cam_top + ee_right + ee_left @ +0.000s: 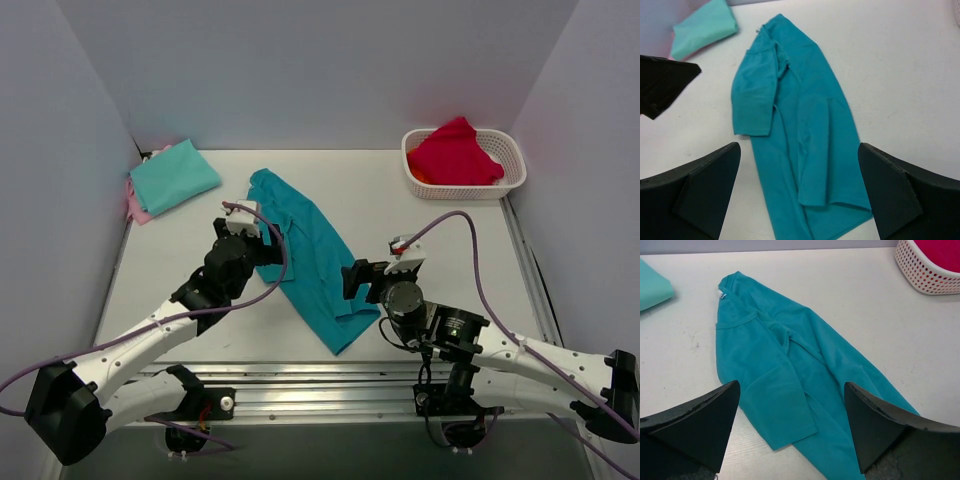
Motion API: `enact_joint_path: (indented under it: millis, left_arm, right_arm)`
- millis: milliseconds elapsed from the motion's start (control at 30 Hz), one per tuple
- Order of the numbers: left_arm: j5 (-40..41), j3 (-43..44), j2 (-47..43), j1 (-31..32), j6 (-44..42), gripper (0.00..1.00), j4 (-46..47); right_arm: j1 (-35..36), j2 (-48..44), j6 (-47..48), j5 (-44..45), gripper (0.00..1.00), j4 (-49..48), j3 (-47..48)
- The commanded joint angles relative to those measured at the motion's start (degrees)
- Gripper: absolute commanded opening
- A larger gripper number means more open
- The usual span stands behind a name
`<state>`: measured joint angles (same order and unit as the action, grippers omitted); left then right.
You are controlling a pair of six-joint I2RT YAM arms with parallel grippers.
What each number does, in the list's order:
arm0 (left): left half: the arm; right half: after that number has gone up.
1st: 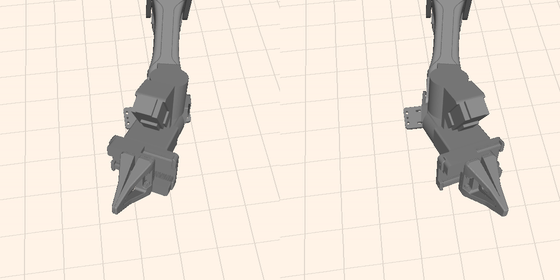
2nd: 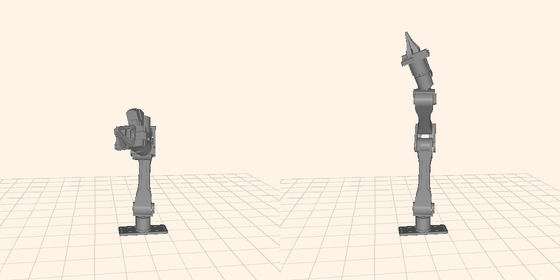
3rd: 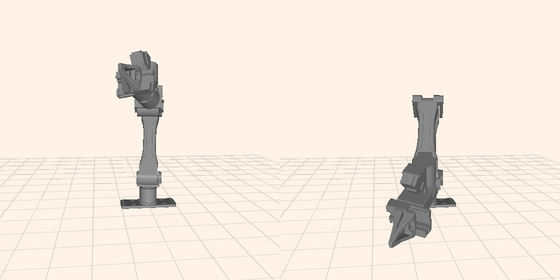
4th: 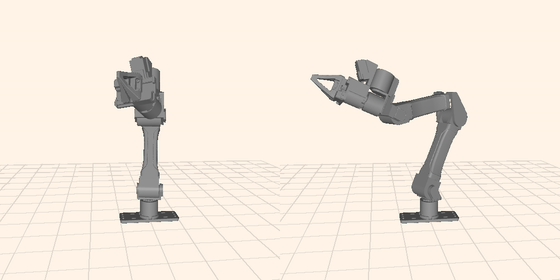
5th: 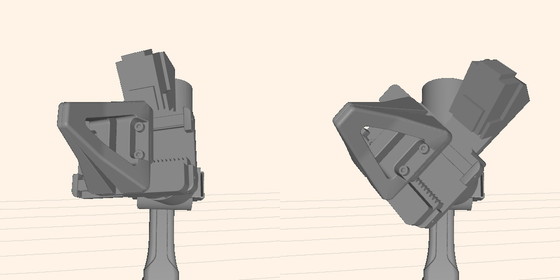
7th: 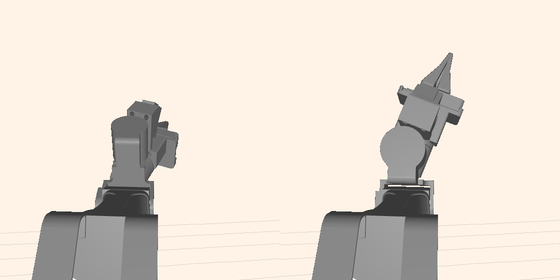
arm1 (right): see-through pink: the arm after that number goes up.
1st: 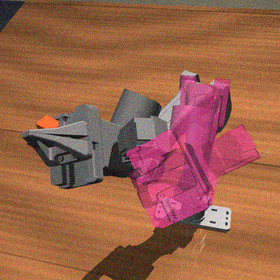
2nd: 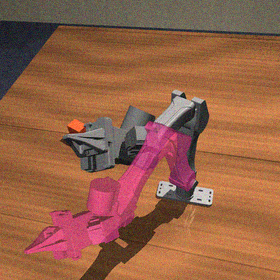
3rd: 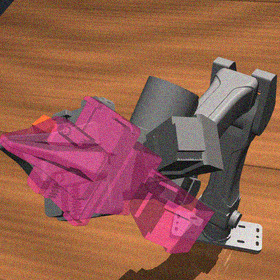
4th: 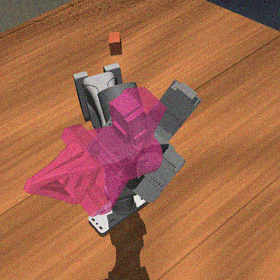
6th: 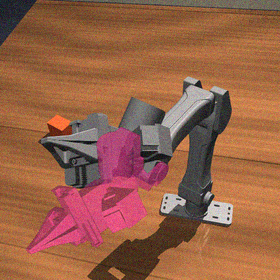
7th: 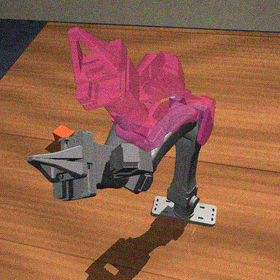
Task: Fold and stack the t-shirts
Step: Flatten out the tshirt
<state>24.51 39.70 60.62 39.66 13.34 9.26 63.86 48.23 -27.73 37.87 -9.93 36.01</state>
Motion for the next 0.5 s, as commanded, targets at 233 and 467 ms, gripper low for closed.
enact_joint_path:
  millis: [233,467]
  left_arm:
    - [11.4,6.3,1.1,-2.0,6.2,0.94,-12.8]
    - [5.3,5.7,12.6,-6.1,13.3,0.94,-17.8]
  right_arm:
    - [0.5,3.8,-3.6,7.7,1.0,4.7,2.5]
    - [0.5,3.5,-5.8,8.8,1.0,6.4,1.6]
